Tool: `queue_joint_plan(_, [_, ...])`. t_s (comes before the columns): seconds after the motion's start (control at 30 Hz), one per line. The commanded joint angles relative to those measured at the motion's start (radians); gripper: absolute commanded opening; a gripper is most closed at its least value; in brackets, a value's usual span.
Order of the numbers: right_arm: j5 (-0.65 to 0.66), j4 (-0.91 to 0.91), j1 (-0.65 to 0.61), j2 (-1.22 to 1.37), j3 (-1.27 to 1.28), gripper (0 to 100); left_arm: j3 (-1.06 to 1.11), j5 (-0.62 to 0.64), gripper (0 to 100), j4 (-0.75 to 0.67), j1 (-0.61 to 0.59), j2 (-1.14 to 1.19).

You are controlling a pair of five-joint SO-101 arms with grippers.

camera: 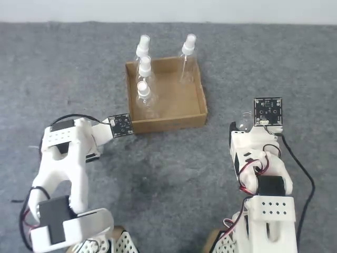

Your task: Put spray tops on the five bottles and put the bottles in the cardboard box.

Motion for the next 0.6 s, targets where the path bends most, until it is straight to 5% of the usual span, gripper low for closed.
queue_joint_plan(0.0, [0.021,-0.025,0.012,-0.019,-0.017,5.2,-0.015,-0.011,16,-0.025,0.021,0.023])
queue_joint_plan(0.13, [0.021,-0.025,0.012,-0.019,-0.017,5.2,-0.077,-0.002,16,-0.028,0.037,0.147])
queue_joint_plan(0.57, [0.021,-0.019,0.012,-0.024,-0.017,5.2,-0.309,0.040,3,0.334,0.015,0.144])
